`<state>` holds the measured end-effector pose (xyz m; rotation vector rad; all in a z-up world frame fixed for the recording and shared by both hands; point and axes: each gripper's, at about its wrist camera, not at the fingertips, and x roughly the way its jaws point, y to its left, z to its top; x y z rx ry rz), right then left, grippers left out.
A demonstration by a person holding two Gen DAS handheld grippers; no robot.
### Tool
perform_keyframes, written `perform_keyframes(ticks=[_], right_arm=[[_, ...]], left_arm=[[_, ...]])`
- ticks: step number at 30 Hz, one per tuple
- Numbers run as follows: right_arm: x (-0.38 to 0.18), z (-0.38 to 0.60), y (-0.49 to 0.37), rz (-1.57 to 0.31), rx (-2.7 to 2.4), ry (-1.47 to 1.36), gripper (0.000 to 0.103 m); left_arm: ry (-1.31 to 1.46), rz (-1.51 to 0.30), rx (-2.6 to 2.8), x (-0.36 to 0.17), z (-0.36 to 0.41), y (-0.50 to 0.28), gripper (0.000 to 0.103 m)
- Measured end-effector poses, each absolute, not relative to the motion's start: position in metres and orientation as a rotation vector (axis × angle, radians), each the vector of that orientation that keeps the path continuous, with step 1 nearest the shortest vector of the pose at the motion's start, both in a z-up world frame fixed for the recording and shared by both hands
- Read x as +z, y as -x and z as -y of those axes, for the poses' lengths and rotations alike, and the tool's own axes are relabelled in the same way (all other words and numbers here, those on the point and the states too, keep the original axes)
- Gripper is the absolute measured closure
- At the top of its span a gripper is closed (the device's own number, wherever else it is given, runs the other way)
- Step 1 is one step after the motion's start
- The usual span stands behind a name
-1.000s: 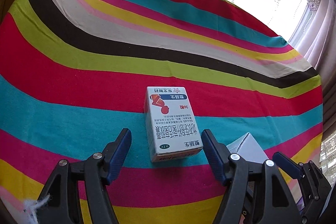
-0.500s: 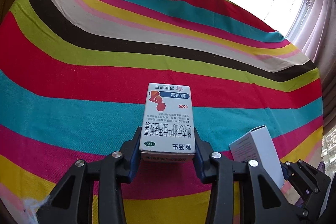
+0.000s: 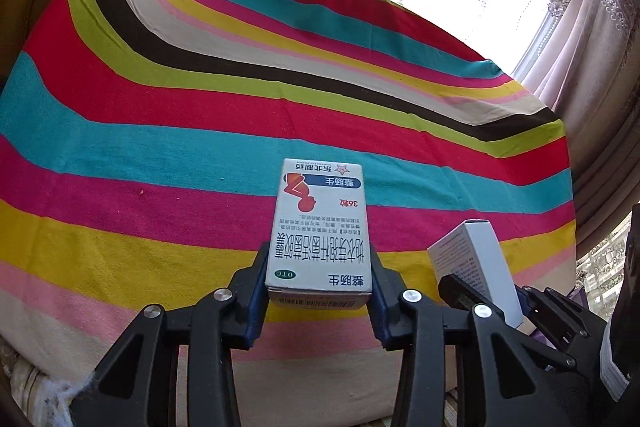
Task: Organize objects
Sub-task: 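Carry both held boxes over the purple box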
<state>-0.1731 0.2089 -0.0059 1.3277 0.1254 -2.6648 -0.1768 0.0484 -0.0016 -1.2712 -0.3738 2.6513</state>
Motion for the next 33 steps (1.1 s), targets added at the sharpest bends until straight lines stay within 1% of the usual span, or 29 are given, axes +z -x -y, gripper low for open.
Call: perform_keyframes(ticks=[17,33], right_arm=[[0.014,-0.267,0.103,-0.04,-2.778,-1.364,0.064],[0.022,-0.355,0.038,0.033,-2.914,-1.454,0.064]], left_arm=[[1.218,0.212,2.534,0.016,-0.115,0.106,0.06],[1.137,0.03,2.355,0.032,-0.195,0.063,0.06]])
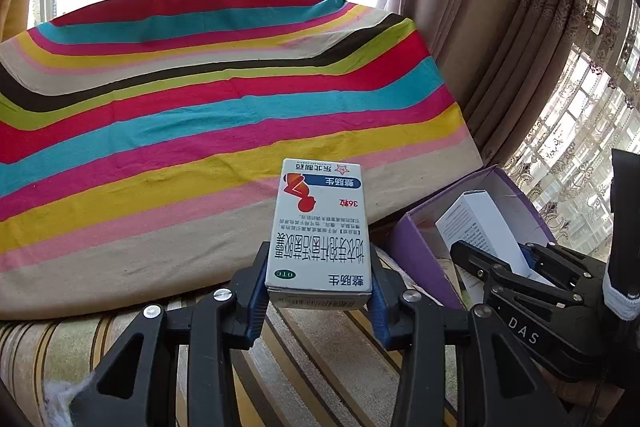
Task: Organize objects
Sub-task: 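Carry both held boxes over the purple box, then lower both boxes into the purple box and open both grippers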
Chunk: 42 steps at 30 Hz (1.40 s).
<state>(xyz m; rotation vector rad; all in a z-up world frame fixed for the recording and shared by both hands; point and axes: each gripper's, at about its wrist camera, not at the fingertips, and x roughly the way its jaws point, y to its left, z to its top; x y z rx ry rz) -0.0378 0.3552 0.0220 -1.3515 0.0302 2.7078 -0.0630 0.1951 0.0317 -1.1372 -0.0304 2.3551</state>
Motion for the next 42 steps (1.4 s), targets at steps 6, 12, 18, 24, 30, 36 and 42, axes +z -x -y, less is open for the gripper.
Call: perform_keyframes(ticks=[6,12,18,24,30,36,42], right_arm=[[0.024,-0.393,0.011,-0.056,2.642,1.325,0.064],[0.022,-0.425,-0.011,-0.087,2.577,1.319,0.064],[0.02,-0.458,-0.03,-0.134,2.509,1.297,0.064],[0.022,-0.486,-0.045,-0.171,2.457,1.267,0.064],[0.021,-0.507,-0.053,-0.2,2.417,1.245,0.064],[0.02,-0.52,-0.058,-0.214,2.389,1.231,0.063],[0.023,-0.523,-0.063,-0.22,2.377,1.199,0.037]], left_arm=[[1.108,-0.007,2.257,0.036,-0.227,0.053,0.06],[1.077,-0.062,2.172,0.039,-0.262,0.043,0.06],[1.073,-0.108,2.092,0.038,-0.297,0.034,0.06],[1.054,-0.159,2.036,0.038,-0.328,0.028,0.06],[1.051,-0.192,1.987,0.036,-0.349,0.023,0.06],[1.063,-0.171,1.962,0.036,-0.348,0.021,0.034],[1.122,-0.12,1.871,0.031,-0.339,0.019,0.016]])
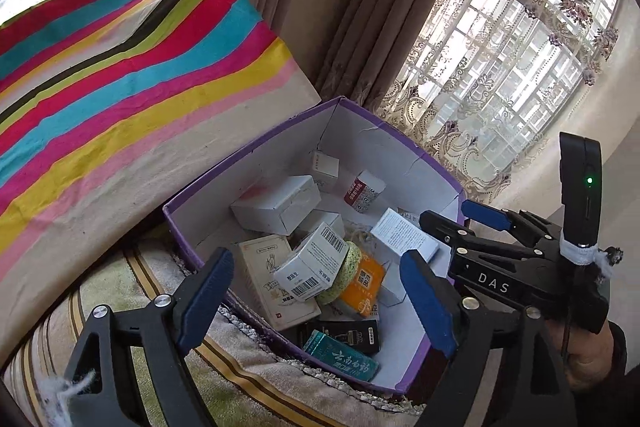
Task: Organize objects
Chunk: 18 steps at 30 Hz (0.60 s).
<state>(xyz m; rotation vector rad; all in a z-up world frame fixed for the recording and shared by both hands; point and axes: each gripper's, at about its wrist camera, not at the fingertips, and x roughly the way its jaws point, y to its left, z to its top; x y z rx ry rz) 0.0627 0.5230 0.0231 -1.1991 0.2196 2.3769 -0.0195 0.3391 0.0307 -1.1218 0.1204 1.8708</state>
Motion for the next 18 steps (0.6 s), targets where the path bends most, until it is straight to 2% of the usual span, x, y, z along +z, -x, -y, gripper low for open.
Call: perform_keyframes(ticks=[3,6,10,18], right_arm=[[0.025,-0.522,-0.066,-0.23,2.377,1.203,0.032],[0.025,-0.521,-0.072,-0.242,2.369,1.211,0.03],[0.027,-0.515,-0.082,-0.228,2.374,1.217,0.028],[0.023,-0.513,-0.095,-0.271,2.35,1.244,0.027]], left_arm=[[1.206,-0.07,1.791,0.019,-0.332,0.019,0.014],[1.273,-0.046,1.777,0.011,-0.324,0.017,0.0],[1.303,-0.017,1.782,0.008,-0.319,0.019,0.0],[1.292,-0.149,1.861,0.006,-0.324,0.004,0.0]])
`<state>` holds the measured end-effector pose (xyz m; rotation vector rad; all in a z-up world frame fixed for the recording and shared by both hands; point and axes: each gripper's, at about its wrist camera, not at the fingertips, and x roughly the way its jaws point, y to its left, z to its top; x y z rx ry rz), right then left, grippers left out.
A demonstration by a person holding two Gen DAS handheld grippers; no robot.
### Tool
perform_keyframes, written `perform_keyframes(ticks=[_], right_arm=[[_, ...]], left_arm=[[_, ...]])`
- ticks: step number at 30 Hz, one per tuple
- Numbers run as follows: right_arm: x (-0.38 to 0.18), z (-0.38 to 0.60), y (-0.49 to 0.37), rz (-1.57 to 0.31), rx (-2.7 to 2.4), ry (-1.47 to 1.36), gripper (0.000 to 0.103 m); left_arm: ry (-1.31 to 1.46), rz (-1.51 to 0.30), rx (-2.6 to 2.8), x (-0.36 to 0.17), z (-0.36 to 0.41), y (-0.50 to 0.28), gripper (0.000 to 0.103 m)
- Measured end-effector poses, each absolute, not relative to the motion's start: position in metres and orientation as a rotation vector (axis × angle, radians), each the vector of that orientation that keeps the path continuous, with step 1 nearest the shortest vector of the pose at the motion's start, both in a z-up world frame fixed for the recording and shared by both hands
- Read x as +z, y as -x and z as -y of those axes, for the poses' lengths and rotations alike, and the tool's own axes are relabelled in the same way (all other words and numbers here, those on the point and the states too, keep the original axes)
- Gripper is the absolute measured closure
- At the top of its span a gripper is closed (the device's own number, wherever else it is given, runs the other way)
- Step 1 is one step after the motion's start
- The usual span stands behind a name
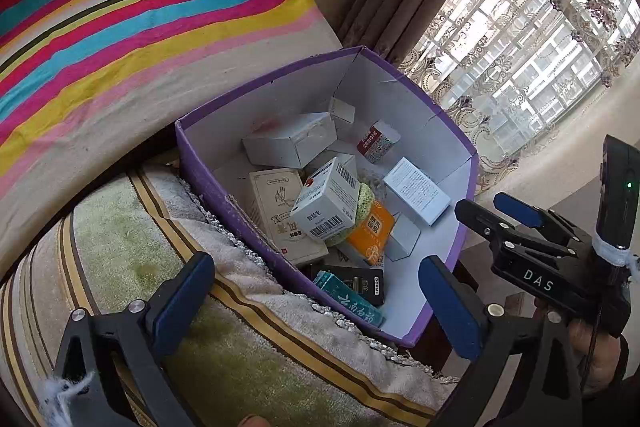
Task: Organize objects
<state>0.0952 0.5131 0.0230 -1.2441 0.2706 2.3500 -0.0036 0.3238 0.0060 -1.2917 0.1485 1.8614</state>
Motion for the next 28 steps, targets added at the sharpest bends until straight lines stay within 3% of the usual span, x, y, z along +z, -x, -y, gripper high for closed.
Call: perform_keyframes(ticks=[28], right_arm=[[0.0139,-0.5147,-0.0992,-0.297,2.343,1.268,0.027]], left_arm=[[1.323,-0.234,1.881,0.0,-0.334,0.0026,0.0]])
